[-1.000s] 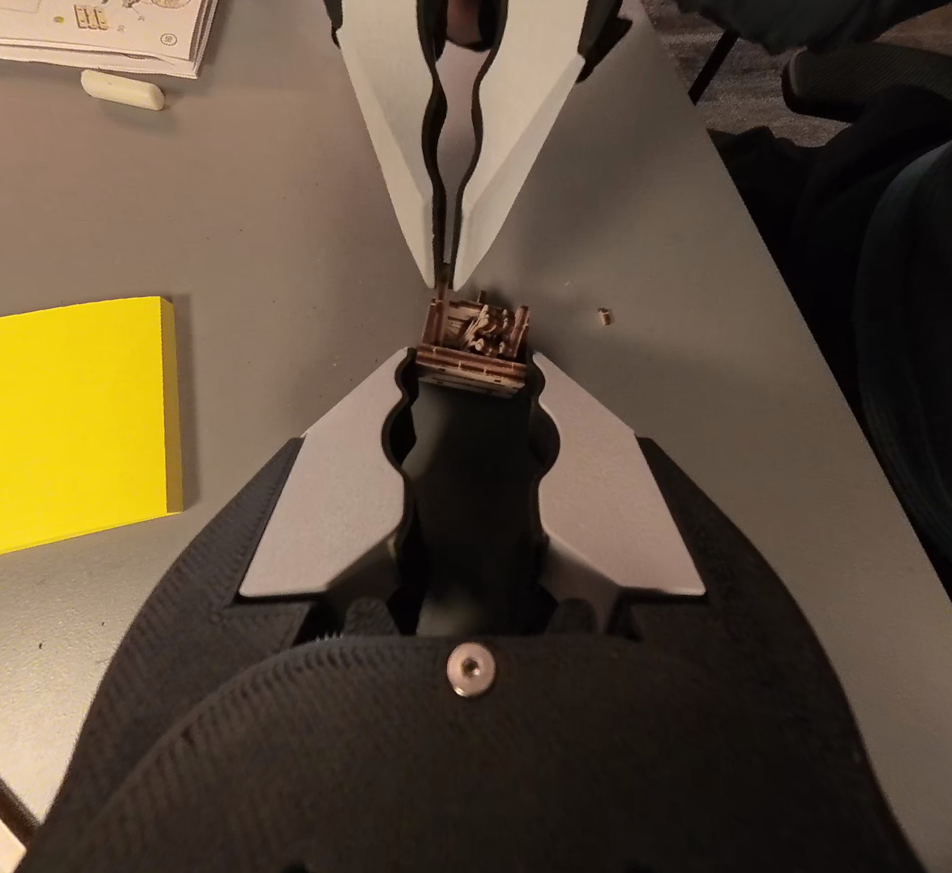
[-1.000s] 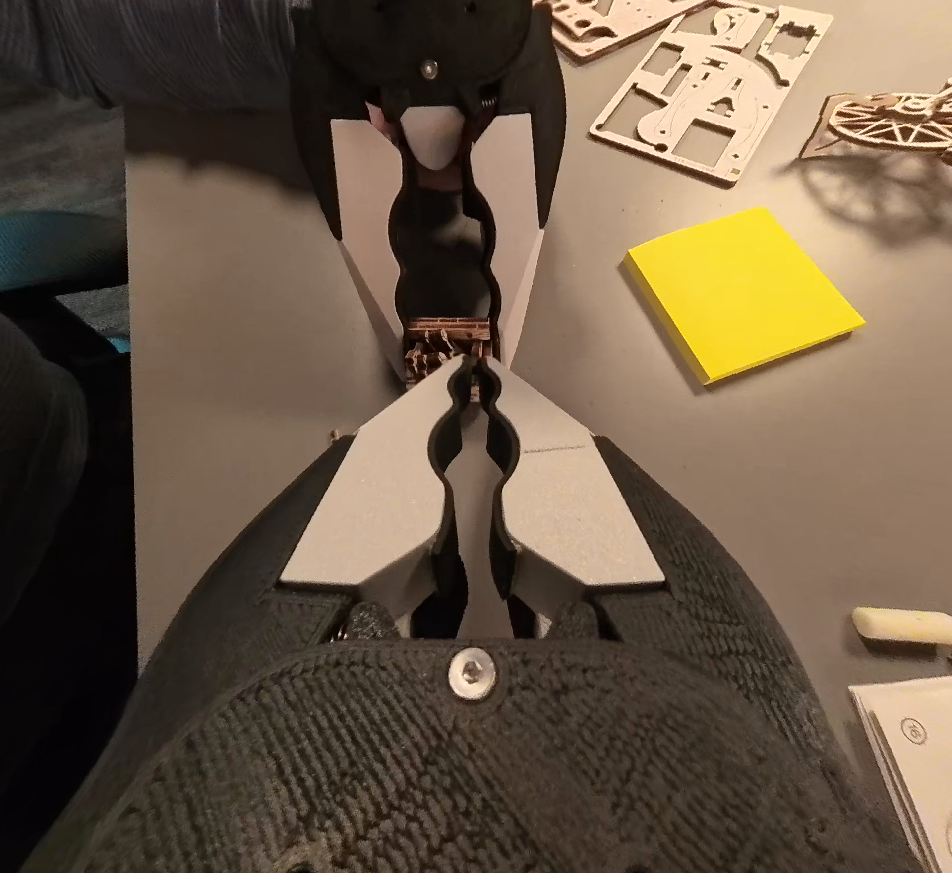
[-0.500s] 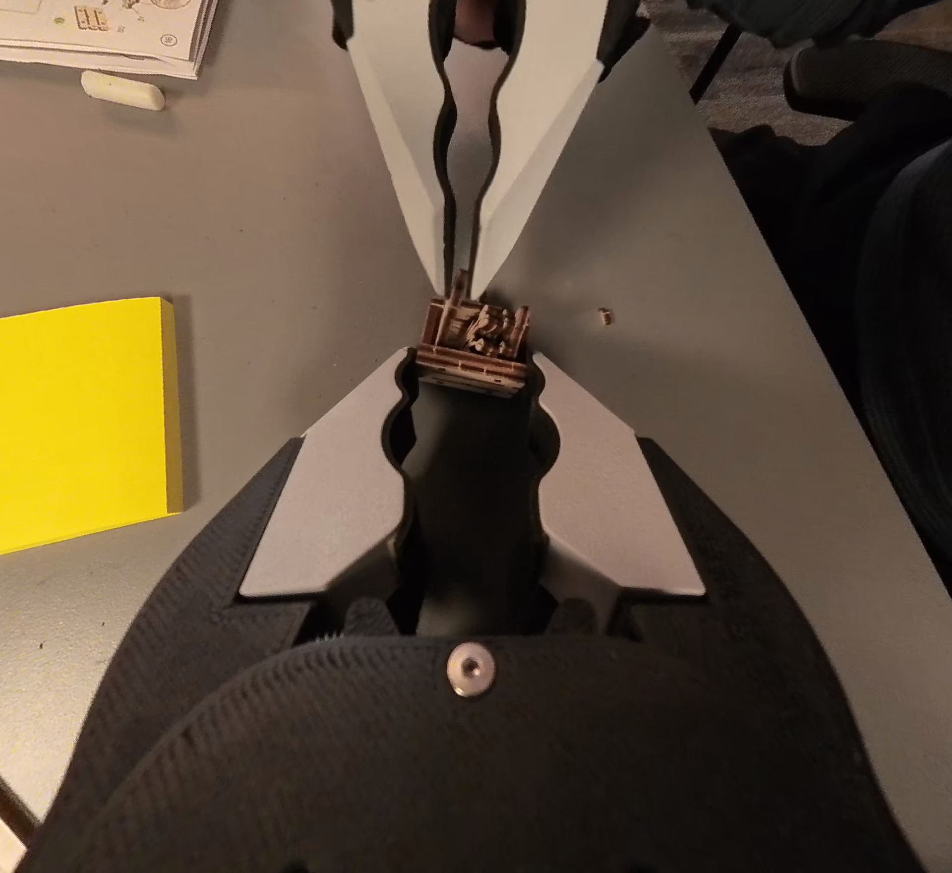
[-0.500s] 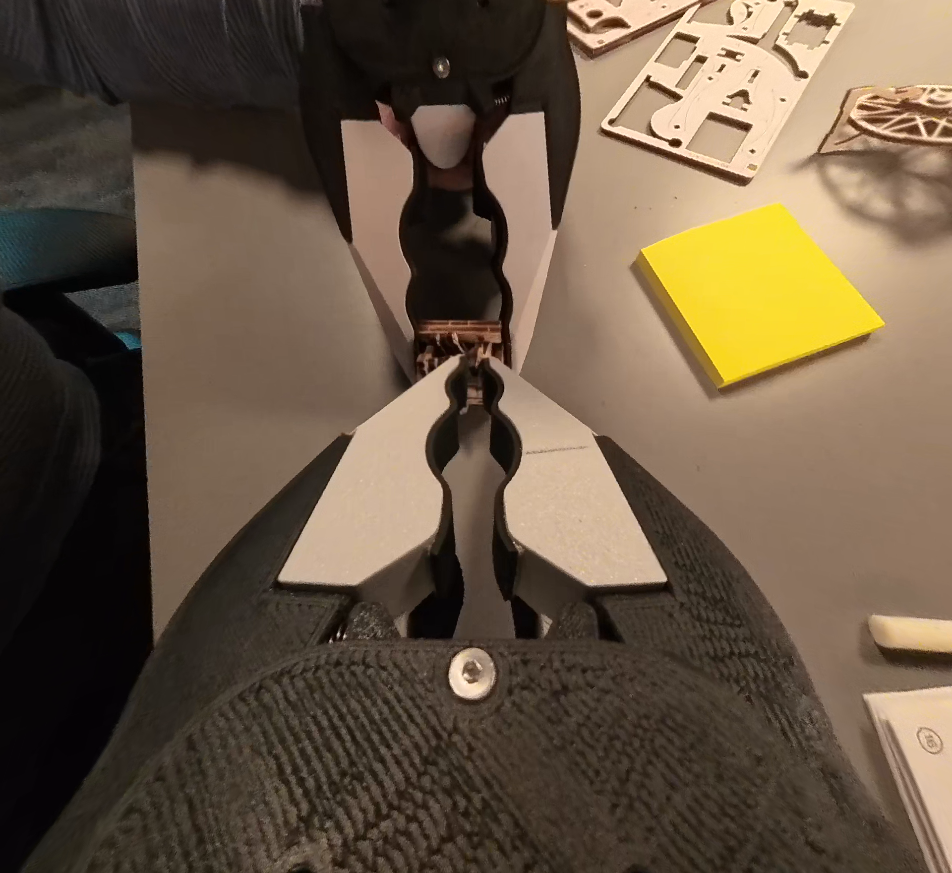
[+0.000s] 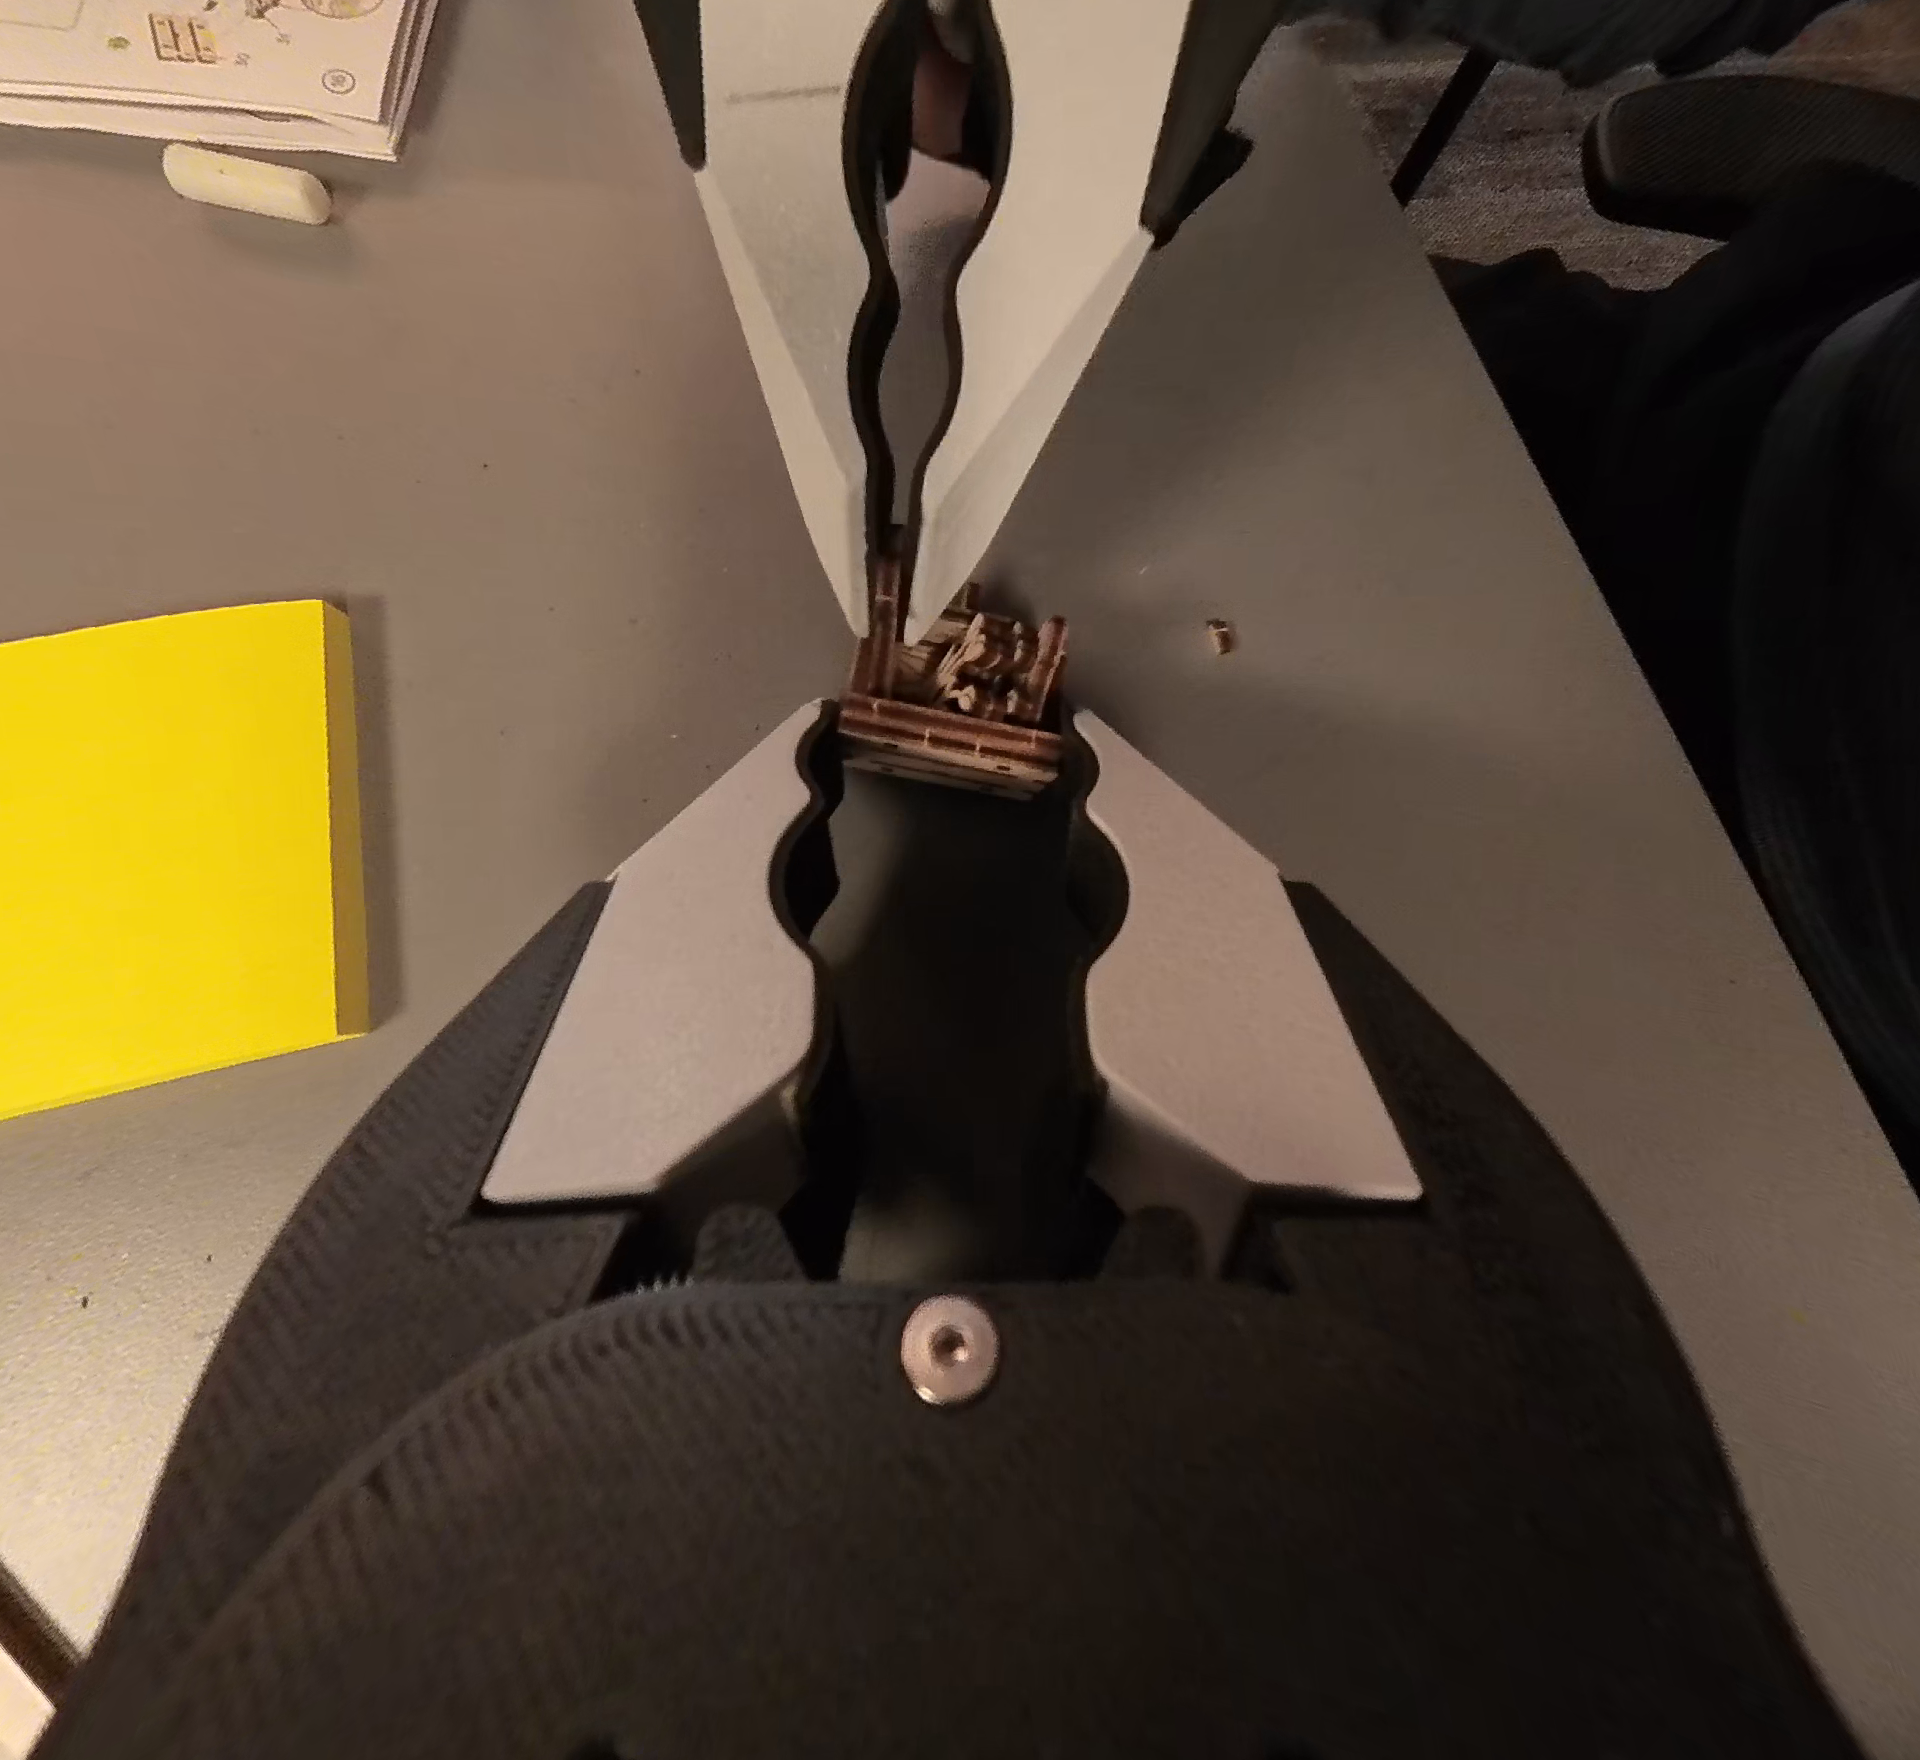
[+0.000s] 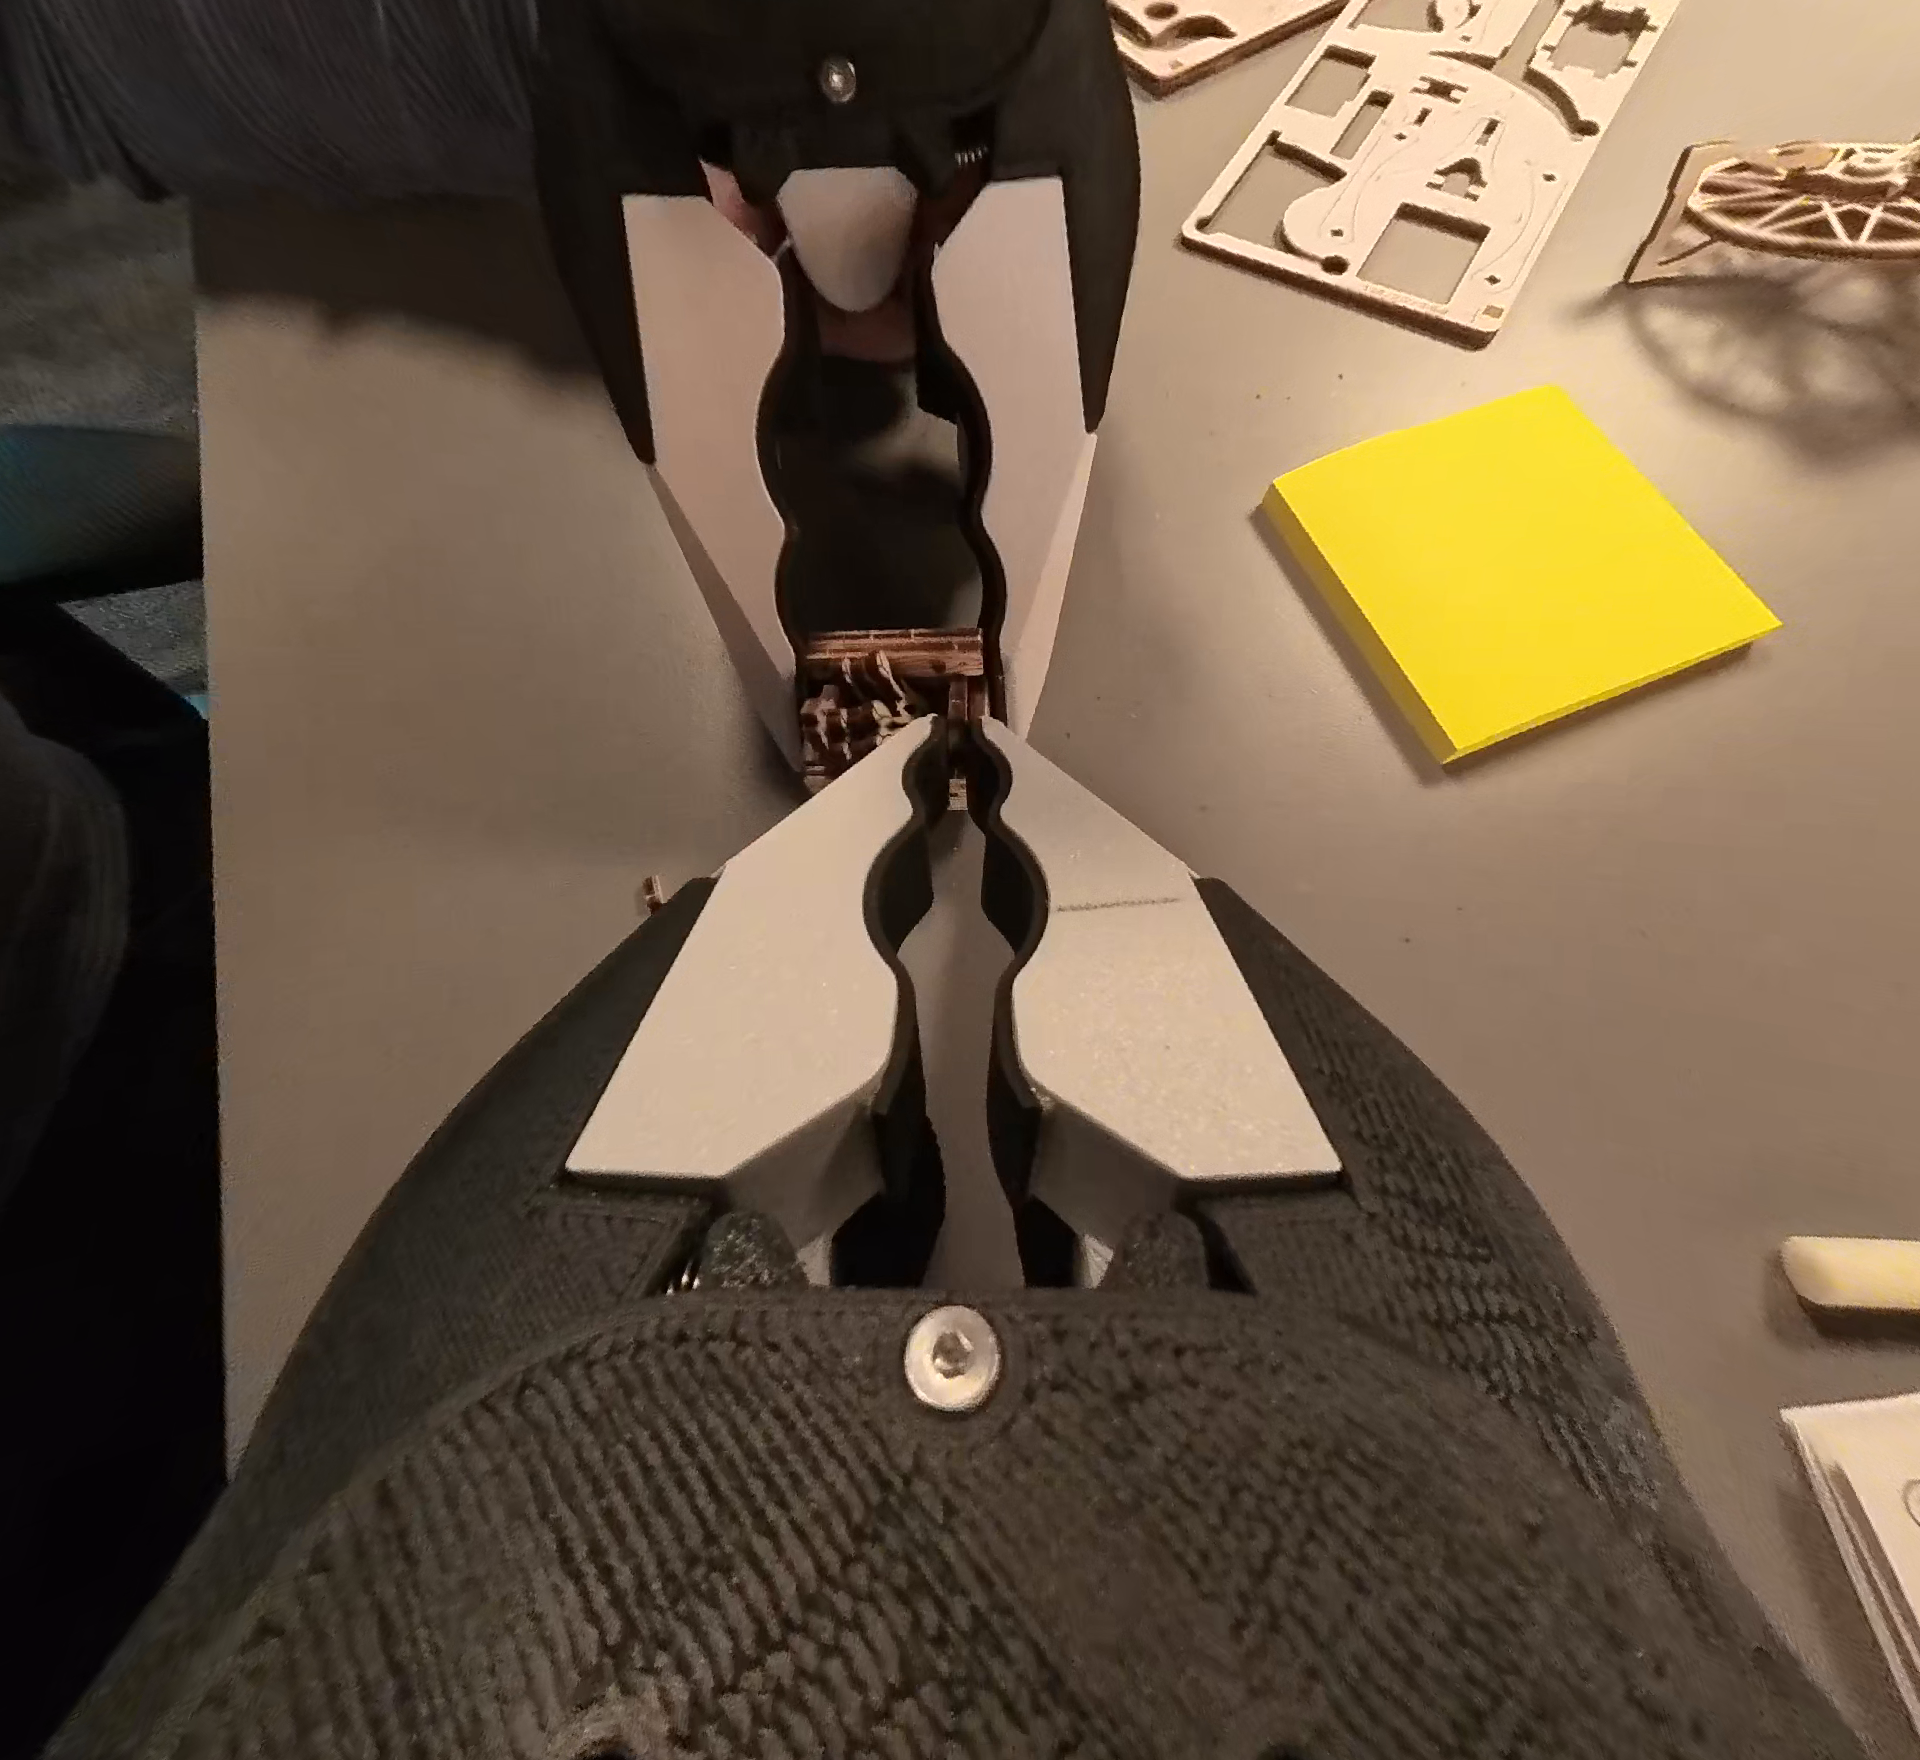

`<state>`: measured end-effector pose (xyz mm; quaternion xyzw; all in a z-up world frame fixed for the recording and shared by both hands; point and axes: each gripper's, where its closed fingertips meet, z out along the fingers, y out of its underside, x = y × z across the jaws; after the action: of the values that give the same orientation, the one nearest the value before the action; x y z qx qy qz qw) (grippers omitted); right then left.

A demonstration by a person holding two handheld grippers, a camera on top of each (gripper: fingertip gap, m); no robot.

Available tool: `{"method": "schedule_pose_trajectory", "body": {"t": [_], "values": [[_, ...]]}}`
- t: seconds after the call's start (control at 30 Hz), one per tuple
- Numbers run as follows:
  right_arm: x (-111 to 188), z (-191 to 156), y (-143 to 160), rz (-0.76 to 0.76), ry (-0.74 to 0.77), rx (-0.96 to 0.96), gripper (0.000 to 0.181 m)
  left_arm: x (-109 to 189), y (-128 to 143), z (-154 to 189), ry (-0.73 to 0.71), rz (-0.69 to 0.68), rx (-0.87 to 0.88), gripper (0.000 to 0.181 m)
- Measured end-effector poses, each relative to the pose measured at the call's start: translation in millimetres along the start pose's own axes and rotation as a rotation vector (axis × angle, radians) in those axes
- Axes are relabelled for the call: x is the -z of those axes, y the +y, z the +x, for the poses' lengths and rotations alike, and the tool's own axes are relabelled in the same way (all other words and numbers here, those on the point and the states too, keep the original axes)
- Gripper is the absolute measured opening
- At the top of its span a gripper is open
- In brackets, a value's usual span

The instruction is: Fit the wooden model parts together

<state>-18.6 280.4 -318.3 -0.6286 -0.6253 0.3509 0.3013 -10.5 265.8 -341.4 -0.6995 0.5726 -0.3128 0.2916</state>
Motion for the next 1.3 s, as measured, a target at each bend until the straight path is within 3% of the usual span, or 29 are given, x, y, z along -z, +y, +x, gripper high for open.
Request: {"method": "schedule_pose_trajectory", "body": {"t": [0.2,0.43,0.83,1.3], "values": [[-0.3,0.0,0.6,0.019,-0.003,0.018,0.000,0.1,0.0,0.0,0.001,0.000,0.001,0.040],[0.3,-1.4,3.4,-0.113,0.016,0.090,0.000,-0.1,0.0,1.4,0.011,-0.001,-0.002,0.040],[0.4,-1.1,0.9,0.055,-0.037,-0.026,0.000,-0.1,0.0,1.5,0.010,-0.001,-0.004,0.040],[-1.1,-2.1,3.5,0.048,-0.026,-0.057,0.000,0.1,-0.5,2.4,0.018,0.004,0.000,0.040]]}}
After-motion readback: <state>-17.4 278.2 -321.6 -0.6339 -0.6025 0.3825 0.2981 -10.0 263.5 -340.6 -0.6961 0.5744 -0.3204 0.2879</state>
